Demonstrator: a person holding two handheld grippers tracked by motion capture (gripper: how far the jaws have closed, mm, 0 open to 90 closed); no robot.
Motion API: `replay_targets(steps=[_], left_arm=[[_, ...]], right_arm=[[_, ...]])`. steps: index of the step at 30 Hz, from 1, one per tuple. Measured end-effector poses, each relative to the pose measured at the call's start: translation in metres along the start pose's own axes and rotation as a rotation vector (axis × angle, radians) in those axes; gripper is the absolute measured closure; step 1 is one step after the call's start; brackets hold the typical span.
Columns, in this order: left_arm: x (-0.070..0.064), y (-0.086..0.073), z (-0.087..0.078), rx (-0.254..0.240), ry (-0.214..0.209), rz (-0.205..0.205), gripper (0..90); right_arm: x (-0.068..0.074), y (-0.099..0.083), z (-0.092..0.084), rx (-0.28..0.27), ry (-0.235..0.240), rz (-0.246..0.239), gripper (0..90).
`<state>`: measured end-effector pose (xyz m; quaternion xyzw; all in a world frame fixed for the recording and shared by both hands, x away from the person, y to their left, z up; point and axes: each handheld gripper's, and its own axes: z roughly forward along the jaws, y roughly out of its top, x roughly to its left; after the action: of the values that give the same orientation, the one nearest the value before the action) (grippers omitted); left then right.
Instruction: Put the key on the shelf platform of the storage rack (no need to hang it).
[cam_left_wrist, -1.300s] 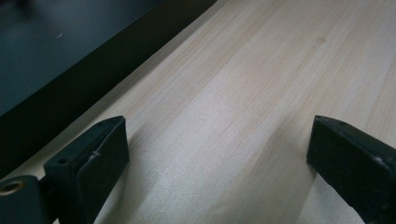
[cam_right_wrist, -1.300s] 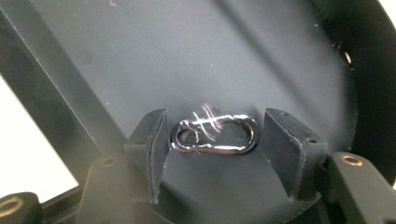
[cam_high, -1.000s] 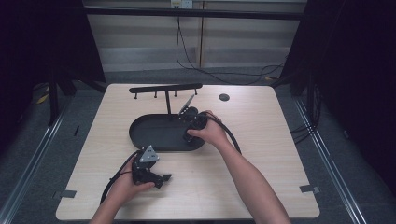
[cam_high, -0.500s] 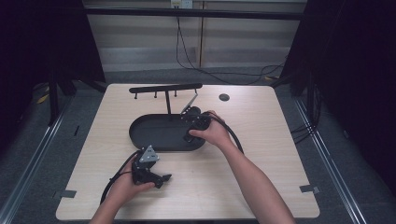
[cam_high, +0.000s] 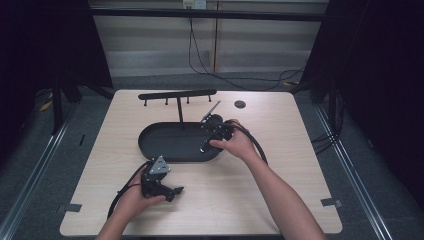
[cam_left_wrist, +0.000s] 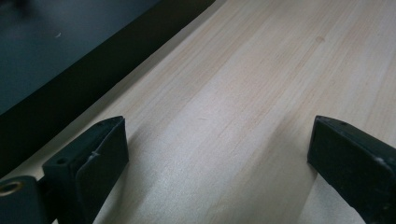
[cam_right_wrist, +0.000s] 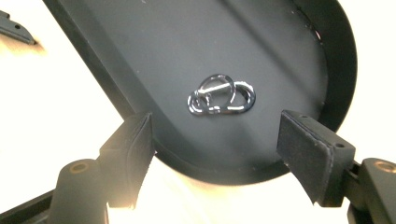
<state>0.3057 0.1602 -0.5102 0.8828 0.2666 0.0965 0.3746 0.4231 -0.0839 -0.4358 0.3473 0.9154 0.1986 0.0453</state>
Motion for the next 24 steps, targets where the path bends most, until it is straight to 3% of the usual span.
replay_targets(steps=[5, 24], left_arm=[[0.0, 0.0, 0.0, 0.0, 0.0, 0.0, 4.8], [0.001, 0.0, -0.001, 0.009, -0.002, 0.01, 4.8]], right_arm=[[-0.001, -0.006, -0.006, -0.005, 0.008, 0.015, 27.1], [0.002, -0.026, -0.021, -0.01, 0.021, -0.004, 27.2]])
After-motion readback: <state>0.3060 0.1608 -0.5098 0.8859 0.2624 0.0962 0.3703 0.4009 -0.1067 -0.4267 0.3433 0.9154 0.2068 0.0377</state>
